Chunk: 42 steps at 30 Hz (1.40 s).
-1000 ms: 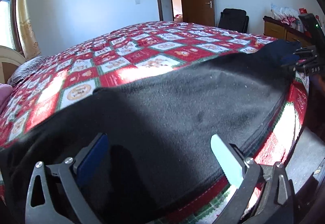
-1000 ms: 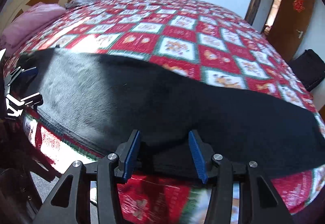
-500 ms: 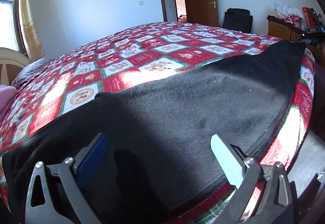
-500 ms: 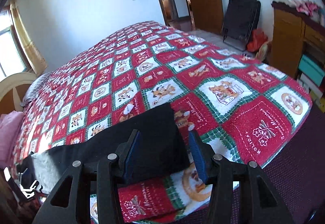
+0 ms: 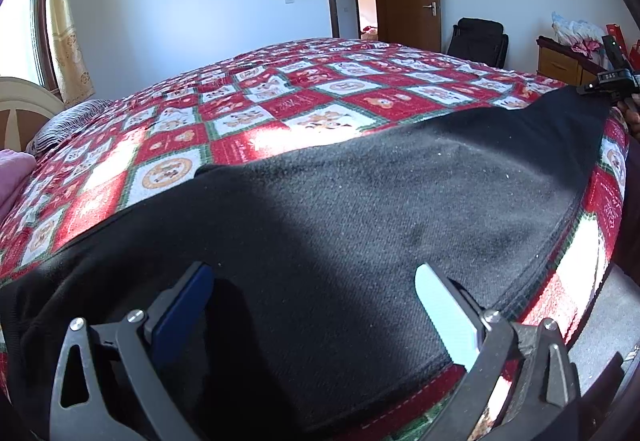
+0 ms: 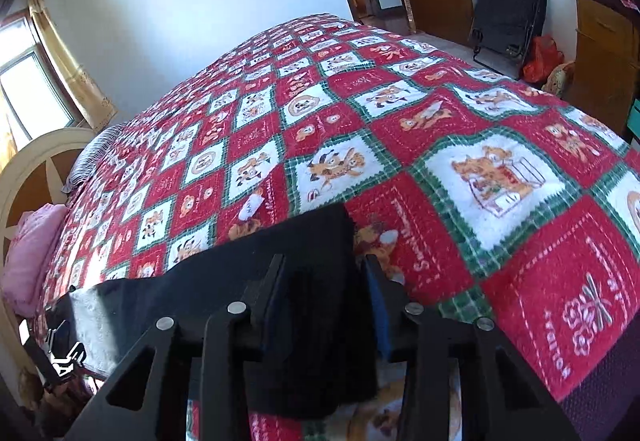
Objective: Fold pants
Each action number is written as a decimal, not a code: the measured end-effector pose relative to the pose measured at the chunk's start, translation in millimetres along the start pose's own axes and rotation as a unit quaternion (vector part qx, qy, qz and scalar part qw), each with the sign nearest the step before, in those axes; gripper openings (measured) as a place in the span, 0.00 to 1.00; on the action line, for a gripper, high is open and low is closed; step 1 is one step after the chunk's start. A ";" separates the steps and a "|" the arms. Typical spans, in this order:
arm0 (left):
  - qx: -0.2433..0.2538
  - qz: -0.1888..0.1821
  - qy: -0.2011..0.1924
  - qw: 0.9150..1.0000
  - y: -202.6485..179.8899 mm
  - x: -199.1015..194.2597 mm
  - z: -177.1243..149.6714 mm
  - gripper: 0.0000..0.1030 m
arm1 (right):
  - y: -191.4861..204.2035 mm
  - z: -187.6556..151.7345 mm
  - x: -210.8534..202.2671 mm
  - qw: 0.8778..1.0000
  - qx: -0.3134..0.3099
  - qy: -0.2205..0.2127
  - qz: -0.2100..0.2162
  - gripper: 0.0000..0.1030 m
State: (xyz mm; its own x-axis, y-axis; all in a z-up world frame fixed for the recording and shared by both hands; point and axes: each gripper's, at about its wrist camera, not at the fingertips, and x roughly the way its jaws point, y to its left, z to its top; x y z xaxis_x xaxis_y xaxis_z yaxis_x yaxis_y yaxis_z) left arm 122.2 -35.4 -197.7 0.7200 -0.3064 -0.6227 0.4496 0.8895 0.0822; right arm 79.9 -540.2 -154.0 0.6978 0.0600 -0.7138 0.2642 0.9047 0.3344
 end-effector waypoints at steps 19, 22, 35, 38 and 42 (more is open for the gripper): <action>-0.006 -0.003 0.001 1.000 0.1 2.2 -0.1 1.00 | 2.1 2.8 11.9 0.999 -0.015 0.030 -0.009 0.22; -0.006 -0.004 0.001 1.000 0.6 1.7 -0.3 1.00 | 0.8 2.0 10.7 1.000 -0.008 0.026 -0.008 0.17; -0.019 -0.006 -0.010 1.000 6.2 -8.0 5.6 1.00 | 45.2 -1.2 -37.7 0.999 -0.009 -0.024 0.026 0.12; -0.024 -0.010 -0.016 1.000 9.8 -11.7 9.5 1.00 | 69.5 -1.7 -49.0 0.999 -0.024 -0.034 0.031 0.12; -0.026 -0.013 -0.022 0.999 13.1 -15.0 13.2 1.00 | 105.5 -2.7 -58.5 0.997 -0.048 -0.039 0.042 0.12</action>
State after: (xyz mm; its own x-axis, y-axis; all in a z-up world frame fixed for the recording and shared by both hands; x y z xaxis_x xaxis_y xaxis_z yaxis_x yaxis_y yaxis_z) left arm 124.2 -23.7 -177.0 0.7319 -0.3429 -0.5888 0.4412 0.8970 0.0261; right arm 65.1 -447.2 -78.5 0.7659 0.1083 -0.6338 0.1398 0.9341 0.3285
